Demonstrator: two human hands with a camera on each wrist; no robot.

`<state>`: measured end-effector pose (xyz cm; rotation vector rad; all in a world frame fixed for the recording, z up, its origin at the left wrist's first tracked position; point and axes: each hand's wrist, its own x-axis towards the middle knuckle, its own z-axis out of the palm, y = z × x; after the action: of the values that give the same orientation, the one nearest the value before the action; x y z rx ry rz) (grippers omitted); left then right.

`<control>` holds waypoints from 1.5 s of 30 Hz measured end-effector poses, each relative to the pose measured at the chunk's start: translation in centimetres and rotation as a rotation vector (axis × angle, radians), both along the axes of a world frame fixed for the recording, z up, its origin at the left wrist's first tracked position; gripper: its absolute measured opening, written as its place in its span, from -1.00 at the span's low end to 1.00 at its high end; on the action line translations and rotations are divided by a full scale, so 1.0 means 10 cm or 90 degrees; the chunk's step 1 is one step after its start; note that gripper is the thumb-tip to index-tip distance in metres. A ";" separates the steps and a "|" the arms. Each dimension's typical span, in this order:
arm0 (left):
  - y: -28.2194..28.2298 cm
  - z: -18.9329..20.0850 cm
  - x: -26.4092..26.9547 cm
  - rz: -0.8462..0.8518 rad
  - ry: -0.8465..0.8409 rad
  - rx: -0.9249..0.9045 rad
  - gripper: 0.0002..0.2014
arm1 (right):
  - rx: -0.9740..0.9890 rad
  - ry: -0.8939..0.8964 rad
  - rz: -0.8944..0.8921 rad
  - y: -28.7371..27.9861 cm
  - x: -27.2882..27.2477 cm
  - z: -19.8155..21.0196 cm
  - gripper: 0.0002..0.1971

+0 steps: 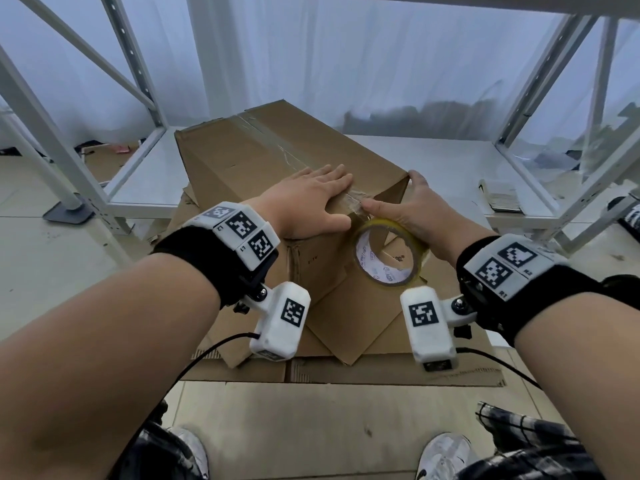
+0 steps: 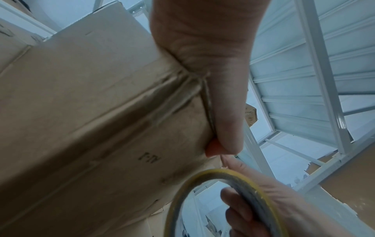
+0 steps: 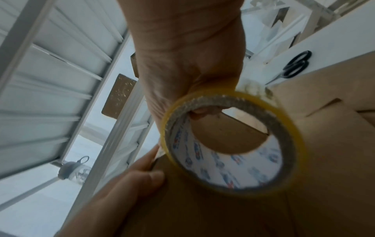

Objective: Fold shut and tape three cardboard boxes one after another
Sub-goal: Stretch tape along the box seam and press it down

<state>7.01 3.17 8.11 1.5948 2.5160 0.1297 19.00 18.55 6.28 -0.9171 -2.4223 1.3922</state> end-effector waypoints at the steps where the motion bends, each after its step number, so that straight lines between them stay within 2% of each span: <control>1: 0.01 0.01 0.00 0.001 -0.001 -0.011 -0.24 | 0.019 0.017 0.002 -0.04 0.02 -0.02 0.18; 4: 0.02 0.03 -0.02 -0.002 -0.003 -0.041 -0.25 | 0.072 0.052 0.014 -0.16 0.08 -0.04 -0.34; 6: 0.02 0.04 -0.01 -0.004 -0.006 -0.058 -0.24 | 0.088 0.033 0.030 -0.18 0.11 -0.07 -0.47; 11: -0.01 0.07 0.00 -0.005 -0.025 -0.071 -0.14 | 0.108 0.019 0.027 -0.18 0.09 -0.16 -0.53; 14: -0.02 0.13 0.04 0.007 -0.042 -0.088 -0.04 | 0.120 -0.015 0.028 -0.19 0.07 -0.21 -0.46; 17: 0.02 0.12 0.10 0.036 -0.049 -0.041 -0.23 | 0.092 -0.069 0.024 -0.23 0.04 -0.26 -0.27; 20: 0.08 0.10 0.15 0.081 -0.029 -0.021 -0.31 | 0.062 -0.043 0.025 -0.22 0.03 -0.23 -0.23; 22: 0.13 0.11 0.19 0.141 -0.014 -0.054 -0.31 | 0.056 0.037 -0.030 -0.15 0.06 -0.14 -0.30; 24: 0.15 0.12 0.25 0.222 -0.018 -0.082 -0.33 | 0.086 0.097 -0.099 -0.01 0.05 -0.05 -0.45; 26: 0.14 0.10 0.31 0.277 -0.032 -0.091 -0.35 | 0.086 0.103 -0.080 0.14 0.02 -0.02 -0.47; 28: 0.11 0.07 0.35 0.299 -0.052 -0.082 -0.37 | 0.094 0.066 -0.009 0.22 -0.03 -0.02 -0.39; 30: 0.08 0.06 0.36 0.299 -0.052 -0.080 -0.38 | 0.082 0.061 0.053 0.22 -0.11 -0.01 -0.40; 33: 0.01 0.10 0.29 0.267 -0.033 -0.101 -0.37 | 0.047 0.118 0.096 0.10 -0.21 0.03 -0.59; 37: -0.17 0.12 0.13 0.185 -0.003 -0.117 -0.35 | 0.171 0.082 0.073 -0.01 -0.18 0.04 -0.73; 40: -0.34 0.15 0.01 0.144 0.001 -0.067 -0.25 | 0.214 0.034 0.085 -0.11 -0.11 0.10 -0.69; 42: -0.46 0.15 -0.02 0.196 -0.005 -0.028 -0.12 | 0.216 0.046 0.089 -0.16 -0.12 0.11 -0.70; 45: -0.59 0.11 0.04 0.372 -0.050 -0.034 0.05 | 0.200 0.061 0.059 -0.18 -0.19 0.11 -0.77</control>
<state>7.41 -2.69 9.22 0.7761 2.8094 0.1842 17.07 16.76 7.41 -0.6553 -2.5387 1.0125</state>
